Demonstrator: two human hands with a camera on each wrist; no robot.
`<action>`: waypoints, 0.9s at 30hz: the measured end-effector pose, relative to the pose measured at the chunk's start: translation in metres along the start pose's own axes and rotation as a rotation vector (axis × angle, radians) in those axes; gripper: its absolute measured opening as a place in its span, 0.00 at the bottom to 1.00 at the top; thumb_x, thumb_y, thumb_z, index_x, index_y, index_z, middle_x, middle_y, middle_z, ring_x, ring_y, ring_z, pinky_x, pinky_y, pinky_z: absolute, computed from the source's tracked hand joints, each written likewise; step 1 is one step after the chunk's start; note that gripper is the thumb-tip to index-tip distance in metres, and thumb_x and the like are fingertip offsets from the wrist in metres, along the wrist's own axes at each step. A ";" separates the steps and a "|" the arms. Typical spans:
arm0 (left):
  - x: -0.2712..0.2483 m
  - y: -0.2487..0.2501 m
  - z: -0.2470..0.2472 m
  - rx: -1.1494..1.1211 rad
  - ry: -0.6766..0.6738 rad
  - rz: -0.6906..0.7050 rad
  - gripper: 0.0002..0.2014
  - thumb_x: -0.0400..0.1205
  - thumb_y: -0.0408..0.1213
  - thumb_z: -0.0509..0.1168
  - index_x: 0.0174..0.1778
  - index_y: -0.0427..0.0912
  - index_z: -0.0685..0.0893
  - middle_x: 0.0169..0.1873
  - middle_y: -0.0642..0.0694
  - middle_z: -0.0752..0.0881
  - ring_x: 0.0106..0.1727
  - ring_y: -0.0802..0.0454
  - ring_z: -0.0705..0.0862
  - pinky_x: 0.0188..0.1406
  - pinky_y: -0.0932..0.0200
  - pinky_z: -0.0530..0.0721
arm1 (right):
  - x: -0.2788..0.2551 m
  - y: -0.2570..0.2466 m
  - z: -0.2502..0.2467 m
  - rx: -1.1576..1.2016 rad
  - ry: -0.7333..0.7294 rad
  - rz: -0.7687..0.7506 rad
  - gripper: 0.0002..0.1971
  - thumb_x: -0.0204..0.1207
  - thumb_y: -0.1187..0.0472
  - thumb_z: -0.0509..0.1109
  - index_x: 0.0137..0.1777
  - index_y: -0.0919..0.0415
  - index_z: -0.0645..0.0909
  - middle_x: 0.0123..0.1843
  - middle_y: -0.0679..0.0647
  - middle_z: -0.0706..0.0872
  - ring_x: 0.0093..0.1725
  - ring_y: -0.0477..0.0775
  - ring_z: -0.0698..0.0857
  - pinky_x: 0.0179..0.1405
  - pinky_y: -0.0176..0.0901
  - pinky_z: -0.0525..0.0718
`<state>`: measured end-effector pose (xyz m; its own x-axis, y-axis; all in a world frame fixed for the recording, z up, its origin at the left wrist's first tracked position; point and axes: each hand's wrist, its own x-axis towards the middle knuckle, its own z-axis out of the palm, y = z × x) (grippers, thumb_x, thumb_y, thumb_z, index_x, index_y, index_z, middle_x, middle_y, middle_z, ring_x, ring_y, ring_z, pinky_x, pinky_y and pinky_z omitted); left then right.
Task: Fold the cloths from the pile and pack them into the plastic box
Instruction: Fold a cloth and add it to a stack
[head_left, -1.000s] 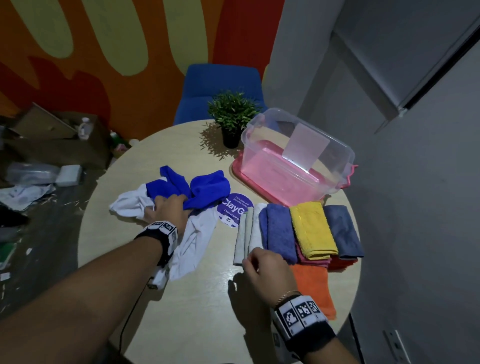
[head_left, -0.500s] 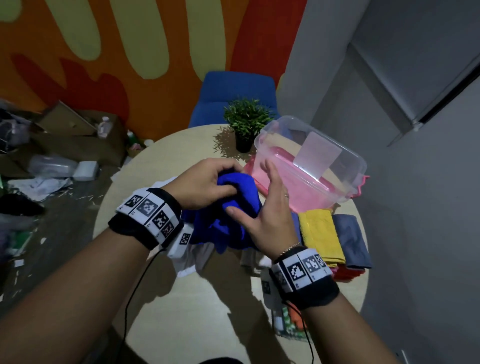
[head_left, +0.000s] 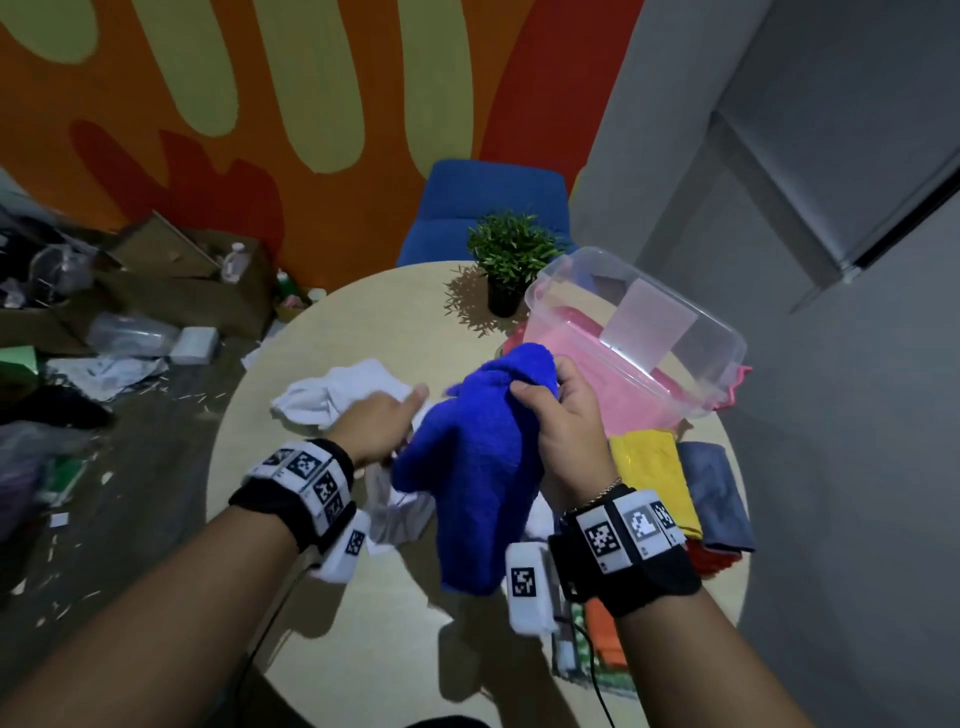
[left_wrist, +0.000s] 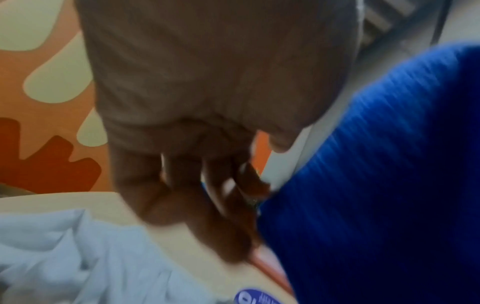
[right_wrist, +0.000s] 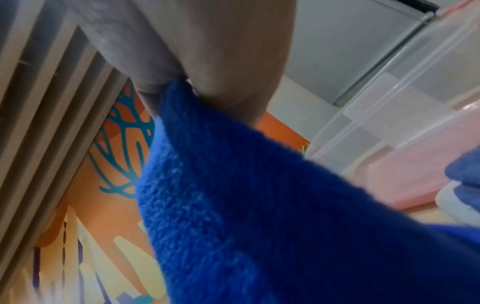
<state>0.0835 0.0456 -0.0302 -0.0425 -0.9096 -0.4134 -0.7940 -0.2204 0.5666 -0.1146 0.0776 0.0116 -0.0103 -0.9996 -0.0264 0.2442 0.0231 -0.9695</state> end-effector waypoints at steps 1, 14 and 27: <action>-0.005 0.001 0.009 0.027 -0.186 -0.001 0.11 0.88 0.37 0.60 0.46 0.38 0.85 0.33 0.42 0.87 0.45 0.34 0.91 0.35 0.56 0.80 | 0.000 0.001 0.002 0.017 -0.003 0.008 0.06 0.70 0.65 0.70 0.43 0.53 0.80 0.41 0.57 0.84 0.44 0.56 0.81 0.50 0.51 0.78; 0.005 0.011 0.018 -1.341 -0.003 0.118 0.14 0.91 0.43 0.58 0.64 0.39 0.82 0.53 0.39 0.89 0.50 0.45 0.87 0.51 0.48 0.85 | -0.007 -0.015 -0.008 0.024 0.087 -0.081 0.03 0.74 0.64 0.73 0.40 0.57 0.86 0.40 0.58 0.87 0.44 0.57 0.86 0.50 0.54 0.85; 0.009 -0.004 -0.022 -1.012 0.427 0.122 0.13 0.89 0.40 0.63 0.47 0.36 0.89 0.42 0.42 0.90 0.44 0.48 0.85 0.48 0.52 0.84 | 0.000 -0.019 -0.044 -0.311 0.258 -0.235 0.06 0.79 0.65 0.73 0.44 0.54 0.83 0.38 0.46 0.86 0.38 0.44 0.82 0.42 0.37 0.79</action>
<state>0.0999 0.0311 -0.0208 0.2810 -0.9487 -0.1451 0.0722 -0.1299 0.9889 -0.1619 0.0778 0.0191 -0.2810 -0.9425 0.1810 -0.0953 -0.1603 -0.9825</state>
